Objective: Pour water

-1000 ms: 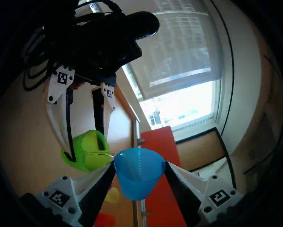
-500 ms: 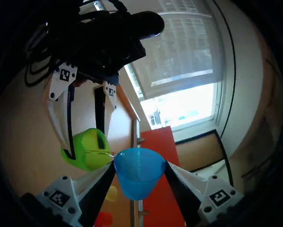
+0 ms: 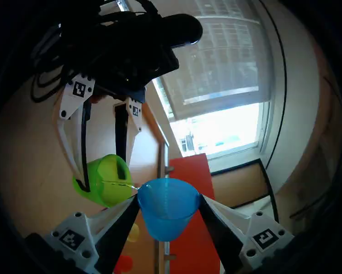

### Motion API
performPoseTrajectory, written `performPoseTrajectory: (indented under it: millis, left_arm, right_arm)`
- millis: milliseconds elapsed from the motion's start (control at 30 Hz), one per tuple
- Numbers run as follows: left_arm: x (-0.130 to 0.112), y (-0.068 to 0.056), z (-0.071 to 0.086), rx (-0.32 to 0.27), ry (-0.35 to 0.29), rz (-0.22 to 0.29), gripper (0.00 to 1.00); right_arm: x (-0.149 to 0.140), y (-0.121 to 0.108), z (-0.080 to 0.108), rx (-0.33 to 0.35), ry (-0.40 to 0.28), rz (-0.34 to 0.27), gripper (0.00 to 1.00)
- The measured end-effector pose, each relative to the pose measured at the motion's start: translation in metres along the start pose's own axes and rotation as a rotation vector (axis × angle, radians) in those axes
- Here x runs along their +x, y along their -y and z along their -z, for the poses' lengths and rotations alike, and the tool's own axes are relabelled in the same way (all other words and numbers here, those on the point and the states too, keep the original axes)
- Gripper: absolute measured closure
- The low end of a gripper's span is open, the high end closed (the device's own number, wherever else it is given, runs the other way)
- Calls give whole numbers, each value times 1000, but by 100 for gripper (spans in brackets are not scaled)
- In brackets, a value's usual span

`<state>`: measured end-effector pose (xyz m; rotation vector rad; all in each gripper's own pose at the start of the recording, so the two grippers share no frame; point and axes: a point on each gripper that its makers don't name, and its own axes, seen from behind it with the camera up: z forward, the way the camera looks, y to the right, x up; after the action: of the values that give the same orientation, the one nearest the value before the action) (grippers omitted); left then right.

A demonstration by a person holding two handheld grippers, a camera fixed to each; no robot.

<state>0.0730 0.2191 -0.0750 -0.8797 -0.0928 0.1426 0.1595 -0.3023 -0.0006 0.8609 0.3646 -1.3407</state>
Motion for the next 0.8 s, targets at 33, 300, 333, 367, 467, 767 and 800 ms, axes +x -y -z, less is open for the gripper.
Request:
performPoseTrajectory:
  millis: [33,300,333,367,467,767,800]
  left_arm:
    - [0,0,0,-1,-1,1,14]
    - [-1,0,0,-2,1,0,14]
    - [-1,-1,0,-2,1,1,14]
    - [-1,-1,0,-3,1,1,14]
    - [-1,-2,-1,-5,0,2,14]
    - [-1,-3,-2,-5,1,-2,14]
    - [-1,-3,-1,-5,1,-2,14]
  right_arm:
    - [0,0,0,-1,0,2,7]
    - [-1,-2,1,-2,4,19,7]
    - [-2,-2,2,-1,5,20,7]
    - [-2,-2,2,-1,5,22,7]
    - [-1,-2,2,-1,4,28,8]
    - [-1,-2,2,-5,7,47,7]
    - [-1,-2,2,-5,6,48,7]
